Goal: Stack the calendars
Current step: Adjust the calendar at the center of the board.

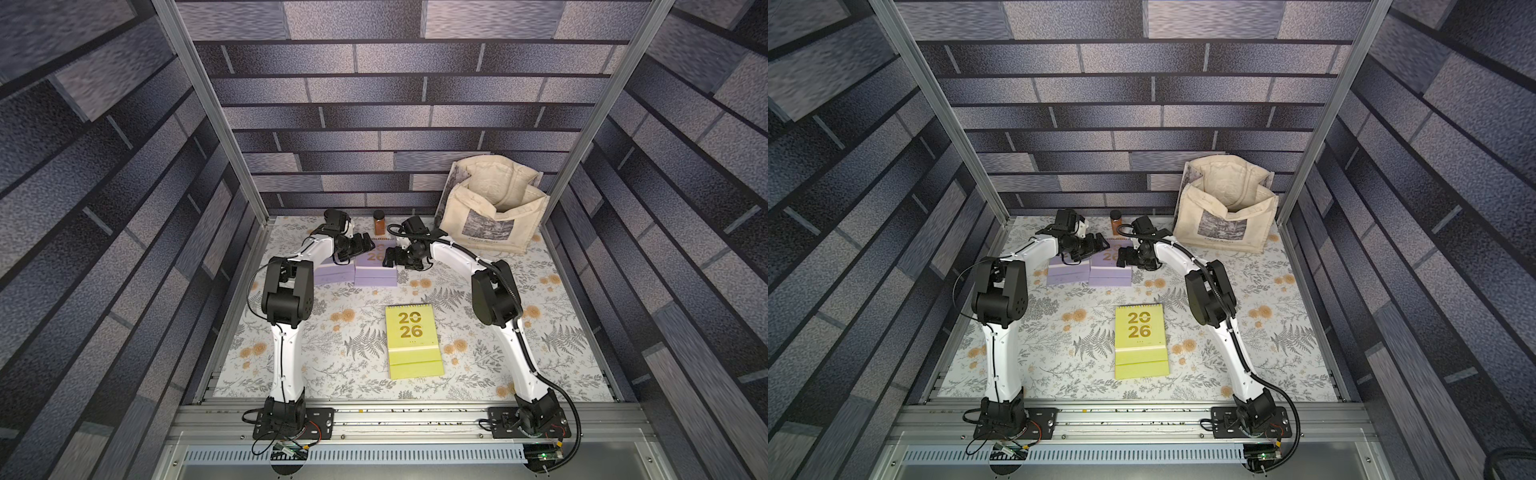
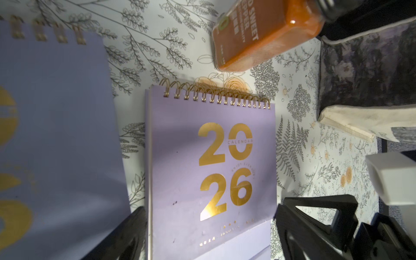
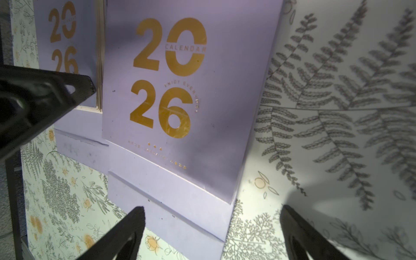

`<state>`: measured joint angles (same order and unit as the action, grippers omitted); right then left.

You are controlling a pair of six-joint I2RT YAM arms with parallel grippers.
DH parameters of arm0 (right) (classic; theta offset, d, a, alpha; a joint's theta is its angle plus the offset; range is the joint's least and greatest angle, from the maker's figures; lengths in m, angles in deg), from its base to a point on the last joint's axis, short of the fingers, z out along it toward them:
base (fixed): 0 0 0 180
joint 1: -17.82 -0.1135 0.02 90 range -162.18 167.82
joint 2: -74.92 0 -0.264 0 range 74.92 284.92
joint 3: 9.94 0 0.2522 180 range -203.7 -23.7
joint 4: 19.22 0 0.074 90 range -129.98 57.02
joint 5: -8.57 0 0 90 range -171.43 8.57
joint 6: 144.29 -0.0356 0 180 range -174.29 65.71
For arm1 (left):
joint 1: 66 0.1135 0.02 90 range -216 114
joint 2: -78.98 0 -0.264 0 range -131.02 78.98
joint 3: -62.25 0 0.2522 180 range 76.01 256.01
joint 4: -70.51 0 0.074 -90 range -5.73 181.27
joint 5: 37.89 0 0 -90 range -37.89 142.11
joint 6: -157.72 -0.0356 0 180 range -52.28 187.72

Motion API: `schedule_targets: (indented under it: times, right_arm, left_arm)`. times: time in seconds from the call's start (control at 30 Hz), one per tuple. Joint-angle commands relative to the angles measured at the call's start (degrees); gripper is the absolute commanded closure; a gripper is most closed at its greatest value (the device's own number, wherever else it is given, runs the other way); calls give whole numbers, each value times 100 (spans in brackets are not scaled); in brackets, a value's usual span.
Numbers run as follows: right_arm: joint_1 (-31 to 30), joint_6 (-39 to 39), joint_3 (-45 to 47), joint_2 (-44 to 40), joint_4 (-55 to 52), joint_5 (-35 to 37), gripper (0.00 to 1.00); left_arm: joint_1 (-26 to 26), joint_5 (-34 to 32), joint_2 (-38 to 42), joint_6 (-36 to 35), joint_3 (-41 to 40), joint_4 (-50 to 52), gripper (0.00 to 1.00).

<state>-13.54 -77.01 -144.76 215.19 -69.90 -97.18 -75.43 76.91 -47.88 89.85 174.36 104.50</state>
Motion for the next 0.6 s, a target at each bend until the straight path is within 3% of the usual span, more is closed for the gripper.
schedule_targets:
  times: [0.0,0.57]
  right_arm:
    - [33,-44,30,-267,133,-208,5]
    - [156,-71,695,-805,303,-17,6]
  left_arm:
    - [-99,-165,-195,-253,286,418,9]
    - [-435,43,-285,-223,266,385,8]
